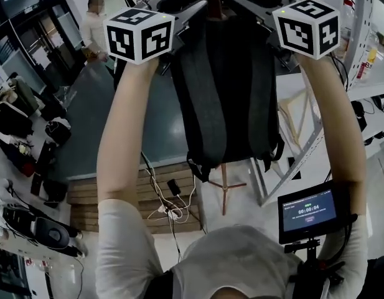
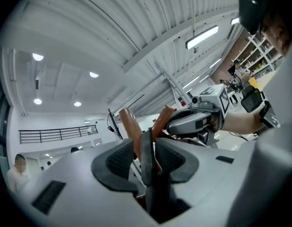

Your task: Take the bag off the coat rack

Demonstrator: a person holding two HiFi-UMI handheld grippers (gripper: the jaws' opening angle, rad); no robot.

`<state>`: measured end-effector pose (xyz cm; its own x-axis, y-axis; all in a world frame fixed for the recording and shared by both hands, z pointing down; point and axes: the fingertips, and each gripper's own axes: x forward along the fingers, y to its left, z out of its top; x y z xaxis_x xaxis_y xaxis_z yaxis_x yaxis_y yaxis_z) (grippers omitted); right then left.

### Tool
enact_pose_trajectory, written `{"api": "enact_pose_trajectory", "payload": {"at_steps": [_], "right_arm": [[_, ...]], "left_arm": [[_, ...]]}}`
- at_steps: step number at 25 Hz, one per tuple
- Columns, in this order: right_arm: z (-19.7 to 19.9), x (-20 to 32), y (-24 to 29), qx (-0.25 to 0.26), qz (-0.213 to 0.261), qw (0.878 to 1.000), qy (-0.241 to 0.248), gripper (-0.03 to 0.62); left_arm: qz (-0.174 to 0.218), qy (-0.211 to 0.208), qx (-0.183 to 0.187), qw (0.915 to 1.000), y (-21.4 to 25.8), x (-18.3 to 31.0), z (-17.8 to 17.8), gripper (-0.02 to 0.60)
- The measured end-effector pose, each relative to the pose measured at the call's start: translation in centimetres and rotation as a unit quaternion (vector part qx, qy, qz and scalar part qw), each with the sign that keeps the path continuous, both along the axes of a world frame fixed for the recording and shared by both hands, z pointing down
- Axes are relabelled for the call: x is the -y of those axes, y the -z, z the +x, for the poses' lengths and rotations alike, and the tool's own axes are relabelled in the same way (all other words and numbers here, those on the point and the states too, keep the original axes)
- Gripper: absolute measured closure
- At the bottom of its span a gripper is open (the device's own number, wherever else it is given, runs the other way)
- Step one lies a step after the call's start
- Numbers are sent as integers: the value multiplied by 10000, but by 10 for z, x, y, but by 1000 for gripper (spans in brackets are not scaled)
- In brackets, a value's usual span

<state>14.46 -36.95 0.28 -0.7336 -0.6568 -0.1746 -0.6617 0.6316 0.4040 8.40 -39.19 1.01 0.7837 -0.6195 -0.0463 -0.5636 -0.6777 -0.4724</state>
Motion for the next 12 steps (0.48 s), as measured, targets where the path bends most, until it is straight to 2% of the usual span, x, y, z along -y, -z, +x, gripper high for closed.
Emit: {"api": "enact_pose_trajectory", "payload": {"at_steps": [2, 5, 8, 12], "right_arm": [[-3, 9, -11, -221, -258, 9994, 60, 526], [-3, 19, -15, -273, -445, 9986, 11, 527], [-4, 21, -13, -276, -486, 9984, -58, 528], [-7, 28, -17, -577, -695, 9959, 59, 529]], "left_arm": [[-192, -36, 159, 9997, -8, 9, 4, 454], [-459, -174, 33, 9988, -11, 11, 3, 454], [-557, -189, -106, 9982, -10, 12, -1, 456], [-635, -208, 44, 9978, -10, 17, 4, 456]]}}
